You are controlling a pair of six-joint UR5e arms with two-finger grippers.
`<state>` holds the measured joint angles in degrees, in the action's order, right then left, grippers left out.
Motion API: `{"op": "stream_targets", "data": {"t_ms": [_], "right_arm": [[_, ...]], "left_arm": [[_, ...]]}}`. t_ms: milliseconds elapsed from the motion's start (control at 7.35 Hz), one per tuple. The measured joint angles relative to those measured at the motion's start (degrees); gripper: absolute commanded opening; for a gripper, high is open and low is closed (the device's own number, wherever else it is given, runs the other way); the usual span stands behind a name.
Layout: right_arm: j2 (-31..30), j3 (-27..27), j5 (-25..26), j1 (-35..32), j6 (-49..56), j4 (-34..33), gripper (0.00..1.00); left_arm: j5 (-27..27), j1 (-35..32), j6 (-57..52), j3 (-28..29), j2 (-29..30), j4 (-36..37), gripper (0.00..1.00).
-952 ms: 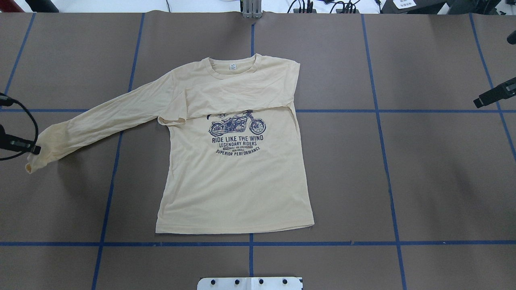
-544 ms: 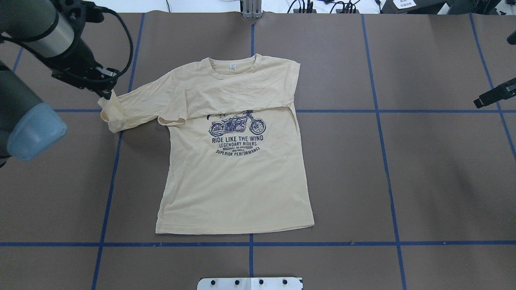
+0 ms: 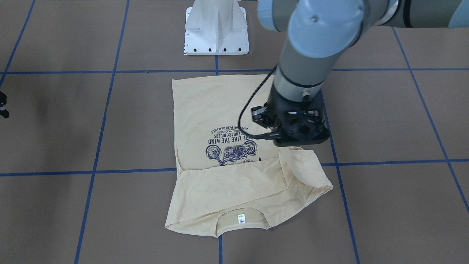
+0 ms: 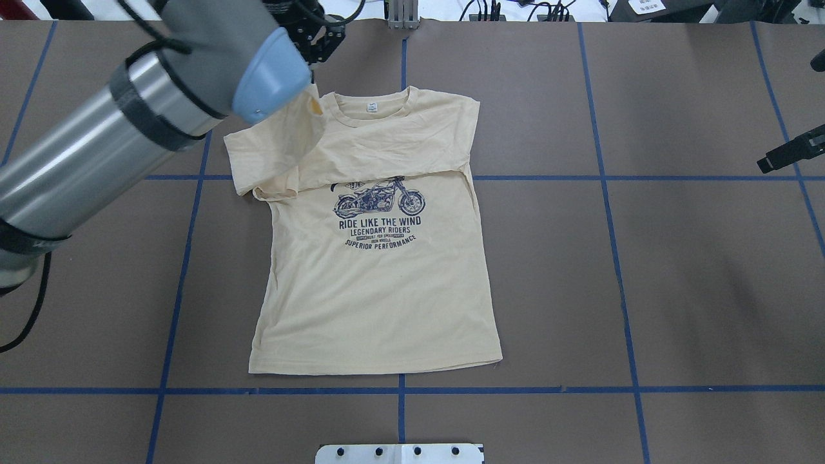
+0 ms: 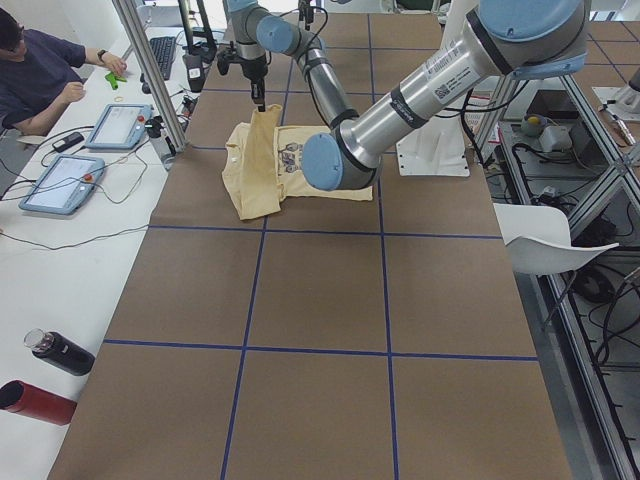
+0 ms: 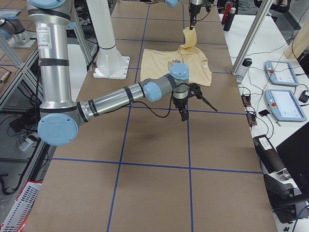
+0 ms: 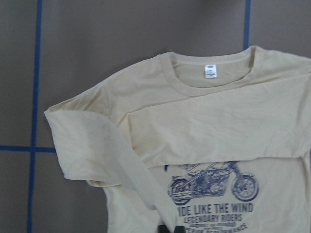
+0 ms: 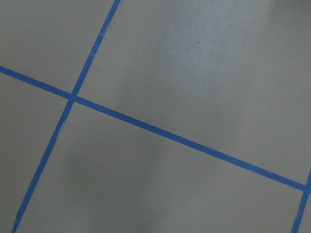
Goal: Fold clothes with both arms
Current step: 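Carry the sleeve with the left gripper across the shirt body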
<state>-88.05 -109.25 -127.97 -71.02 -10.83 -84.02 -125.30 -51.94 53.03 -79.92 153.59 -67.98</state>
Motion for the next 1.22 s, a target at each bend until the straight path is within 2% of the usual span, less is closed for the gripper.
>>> {"op": "stream_targets", "data": {"t_ms": [272, 544, 680, 816, 1088, 1224], "right_arm": [[0.1, 0.0, 0.1, 0.0, -0.1, 0.0, 1.00], [0.1, 0.0, 0.1, 0.0, -0.2, 0.0, 1.00], [0.1, 0.1, 0.1, 0.1, -0.3, 0.0, 1.00], [0.1, 0.1, 0.1, 0.1, -0.4, 0.0, 1.00], [0.2, 0.1, 0.0, 0.1, -0.4, 0.0, 1.00], [0.3, 0.1, 0.0, 0.1, -0.7, 0.0, 1.00]], "left_arm": [[0.4, 5.2, 11.5, 15.7, 7.6, -11.6, 0.00], [3.6, 9.8, 25.3, 26.6, 11.1, -24.2, 0.00], [6.3, 11.6, 32.2, 30.5, 12.2, -29.5, 0.71], [8.6, 12.9, 37.9, 33.7, 13.2, -33.9, 0.98], [10.7, 13.8, 44.2, 36.3, 14.3, -39.9, 1.00], [10.8, 13.9, 43.4, 36.1, 14.6, -41.8, 1.00]]}}
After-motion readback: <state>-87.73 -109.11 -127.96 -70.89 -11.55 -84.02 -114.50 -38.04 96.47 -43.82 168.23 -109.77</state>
